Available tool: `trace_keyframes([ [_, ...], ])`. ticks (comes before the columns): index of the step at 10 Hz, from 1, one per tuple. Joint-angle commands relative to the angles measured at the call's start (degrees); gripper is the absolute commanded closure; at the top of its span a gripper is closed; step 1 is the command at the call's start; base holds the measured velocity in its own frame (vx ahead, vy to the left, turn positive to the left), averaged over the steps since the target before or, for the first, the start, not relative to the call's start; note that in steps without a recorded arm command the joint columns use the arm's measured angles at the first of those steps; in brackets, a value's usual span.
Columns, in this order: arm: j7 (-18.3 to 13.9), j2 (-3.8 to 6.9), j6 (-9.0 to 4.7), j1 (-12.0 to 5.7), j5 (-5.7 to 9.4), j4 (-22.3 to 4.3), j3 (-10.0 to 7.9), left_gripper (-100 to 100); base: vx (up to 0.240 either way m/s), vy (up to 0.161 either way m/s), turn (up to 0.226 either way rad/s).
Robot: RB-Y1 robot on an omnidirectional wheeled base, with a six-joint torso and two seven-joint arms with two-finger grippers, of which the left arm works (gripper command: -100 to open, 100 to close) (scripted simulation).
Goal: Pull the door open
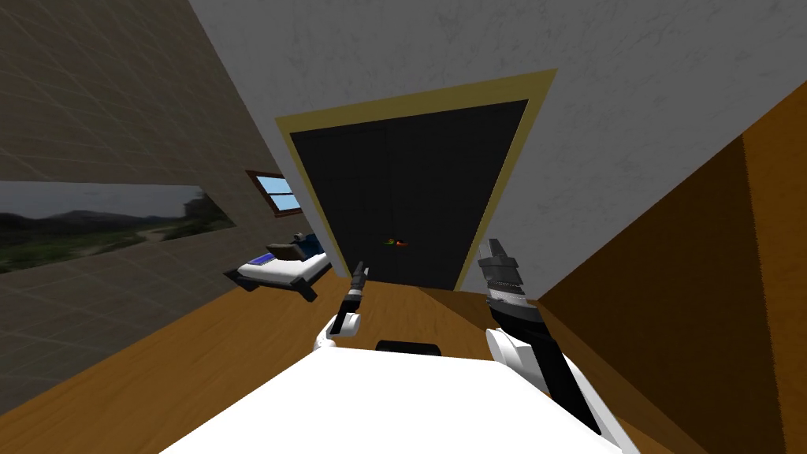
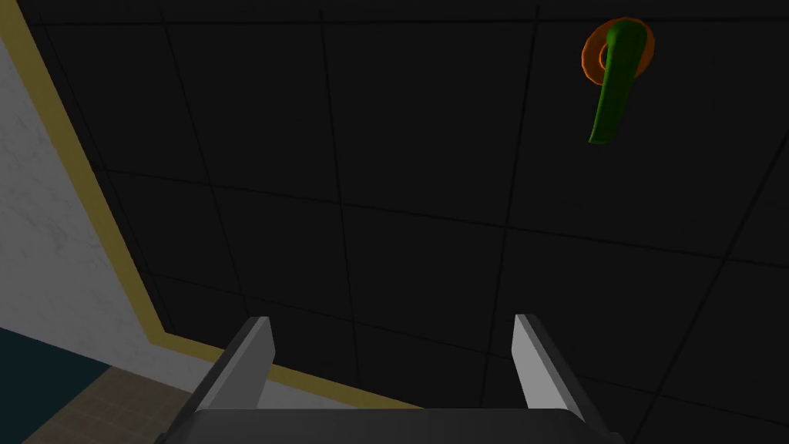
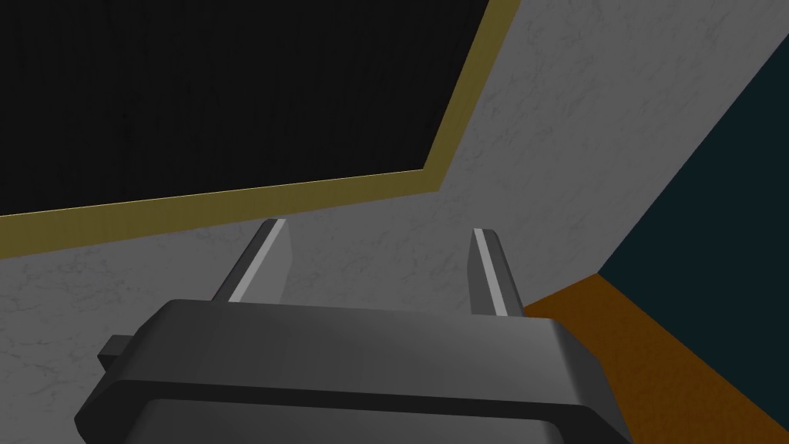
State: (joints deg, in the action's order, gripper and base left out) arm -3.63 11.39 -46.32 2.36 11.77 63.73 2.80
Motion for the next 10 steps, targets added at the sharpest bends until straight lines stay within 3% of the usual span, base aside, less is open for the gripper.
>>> trace_keyframes([
  [1, -0.2, 0.26, -0.55, -1.1, 0.28, -2.9, 0.23, -100, 0.063, -0.012, -0.047],
  [4, -0.7, 0.9, -1.31, -3.32, 0.98, -8.3, 0.8, -100, 0.099, -0.008, -0.1],
  [6, -0.9, 1.11, -1.56, -4.06, 1.22, -10.8, 0.98, -100, 0.068, -0.001, -0.037],
  [7, -0.9, 1.11, -1.56, -4.06, 1.22, -10.8, 0.98, -100, 0.046, 0.0, -0.032],
  [10, -1.3, 1.69, -2.25, -6.09, 1.86, -16.1, 1.5, -100, 0.077, -0.004, -0.081],
])
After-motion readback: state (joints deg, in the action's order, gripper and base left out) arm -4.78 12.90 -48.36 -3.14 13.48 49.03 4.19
